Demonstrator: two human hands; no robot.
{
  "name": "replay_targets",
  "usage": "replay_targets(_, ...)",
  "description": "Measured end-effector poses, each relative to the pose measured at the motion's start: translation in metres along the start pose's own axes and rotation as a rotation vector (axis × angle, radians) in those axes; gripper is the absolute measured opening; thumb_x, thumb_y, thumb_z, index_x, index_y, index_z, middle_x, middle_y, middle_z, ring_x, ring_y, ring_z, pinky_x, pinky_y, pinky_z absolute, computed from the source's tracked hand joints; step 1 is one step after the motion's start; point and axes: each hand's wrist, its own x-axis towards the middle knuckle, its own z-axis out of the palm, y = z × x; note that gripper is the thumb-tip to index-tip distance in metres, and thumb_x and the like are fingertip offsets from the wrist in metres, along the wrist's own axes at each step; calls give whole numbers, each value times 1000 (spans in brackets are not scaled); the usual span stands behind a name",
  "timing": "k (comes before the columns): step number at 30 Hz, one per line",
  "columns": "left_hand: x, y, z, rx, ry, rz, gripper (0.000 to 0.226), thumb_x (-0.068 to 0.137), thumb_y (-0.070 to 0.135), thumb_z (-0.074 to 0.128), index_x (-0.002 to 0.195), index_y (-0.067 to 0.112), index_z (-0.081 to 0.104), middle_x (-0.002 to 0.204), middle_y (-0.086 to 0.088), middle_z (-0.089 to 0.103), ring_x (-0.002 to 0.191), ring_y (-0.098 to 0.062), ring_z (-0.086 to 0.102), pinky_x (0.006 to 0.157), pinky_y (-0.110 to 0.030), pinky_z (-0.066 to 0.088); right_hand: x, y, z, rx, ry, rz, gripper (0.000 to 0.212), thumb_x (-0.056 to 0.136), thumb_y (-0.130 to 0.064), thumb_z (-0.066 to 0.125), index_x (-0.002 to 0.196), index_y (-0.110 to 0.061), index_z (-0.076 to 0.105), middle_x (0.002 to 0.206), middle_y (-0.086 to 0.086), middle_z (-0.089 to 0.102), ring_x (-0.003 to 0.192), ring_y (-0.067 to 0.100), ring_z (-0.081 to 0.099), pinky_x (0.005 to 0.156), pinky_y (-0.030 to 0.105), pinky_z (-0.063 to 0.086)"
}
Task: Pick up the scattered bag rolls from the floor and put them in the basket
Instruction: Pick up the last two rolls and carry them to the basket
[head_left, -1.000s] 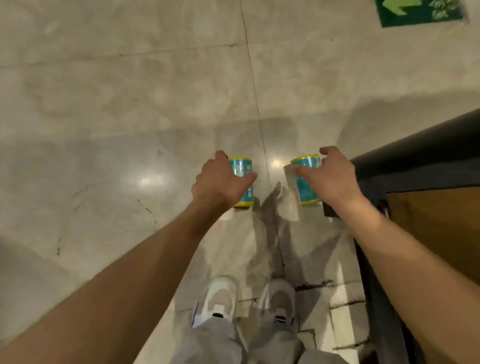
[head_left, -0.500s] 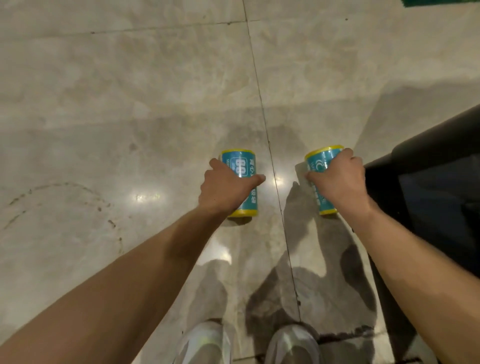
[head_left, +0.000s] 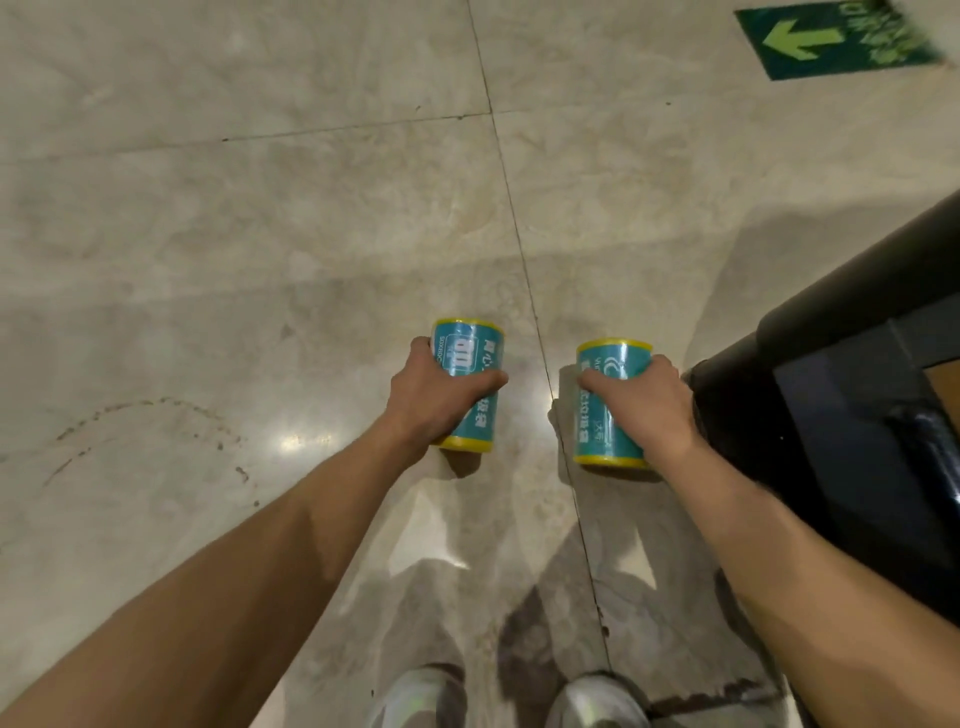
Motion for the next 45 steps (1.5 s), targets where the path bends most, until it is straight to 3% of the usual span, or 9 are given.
replay_targets(3, -2, 4, -8, -148, -65, 10, 71, 63, 40, 88, 120, 25, 49, 108, 0, 67, 90, -20, 71, 76, -40, 62, -9, 0, -1, 283, -91, 32, 79, 59, -51, 85, 123, -16, 56, 116, 8, 68, 95, 26, 70, 83, 42, 60)
replay_targets(8, -20, 21, -28, -414, -269, 13, 71, 66, 33, 84, 129, 17, 54, 112, -10, 73, 91, -25, 74, 72, -37, 60, -38, -24, -29, 908, -486, 162, 51, 76, -26, 77, 122, -8, 63, 103, 15, 77, 84, 27, 76, 71, 41, 61)
replay_targets(13, -46, 46, -57, -658, -445, 70, 57, 70, 29, 74, 124, 13, 60, 102, -10, 74, 87, -23, 73, 72, -38, 62, -60, -51, -56, 1117, -709, 83, 49, 67, -35, 76, 108, -9, 78, 107, 15, 75, 90, 28, 75, 77, 42, 63)
replay_targets(17, -66, 78, -76, -773, -471, 124, 65, 62, 32, 77, 123, 11, 63, 118, -21, 69, 103, -34, 68, 91, -50, 55, -72, -79, -69, 1233, -849, 18, 84, 49, -36, 97, 124, -8, 71, 127, 20, 67, 113, 36, 66, 97, 51, 55)
replay_targets(20, -89, 109, -93, -837, -483, 145, 57, 65, 31, 74, 118, 10, 67, 111, -19, 72, 97, -33, 71, 87, -49, 58, -96, -110, -81, 1297, -928, -47, 78, 50, -40, 97, 118, -8, 75, 122, 20, 70, 106, 35, 71, 90, 51, 58)
replay_targets(24, -144, 159, -138, -903, -501, 126, 33, 73, 27, 70, 101, 11, 78, 104, -15, 75, 91, -30, 73, 79, -45, 61, -144, -165, -123, 1254, -915, -116, 73, 47, -40, 97, 111, -11, 78, 118, 16, 72, 106, 32, 70, 91, 49, 58)
replay_targets(30, -276, 286, -237, -874, -356, 146, 60, 57, 33, 83, 113, 14, 70, 110, -13, 73, 103, -35, 68, 90, -50, 57, -265, -273, -249, 1144, -836, -177, 73, 42, -42, 97, 107, -14, 79, 110, 15, 74, 96, 28, 72, 86, 44, 60)
replay_targets(37, -475, 489, -361, -775, -286, 262, 22, 70, 33, 75, 87, 21, 80, 103, -12, 75, 96, -32, 70, 90, -50, 56, -436, -420, -452, 1111, -775, -283, 45, 69, -33, 81, 109, -12, 78, 108, 20, 74, 89, 32, 75, 74, 44, 62)
replay_targets(45, -649, 648, -426, -739, -320, 510, 18, 73, 28, 77, 88, 20, 78, 91, -8, 76, 79, -22, 73, 74, -40, 61, -582, -517, -616, 1004, -611, -484, 37, 78, -41, 61, 101, -18, 80, 101, 12, 77, 86, 26, 74, 72, 38, 62)
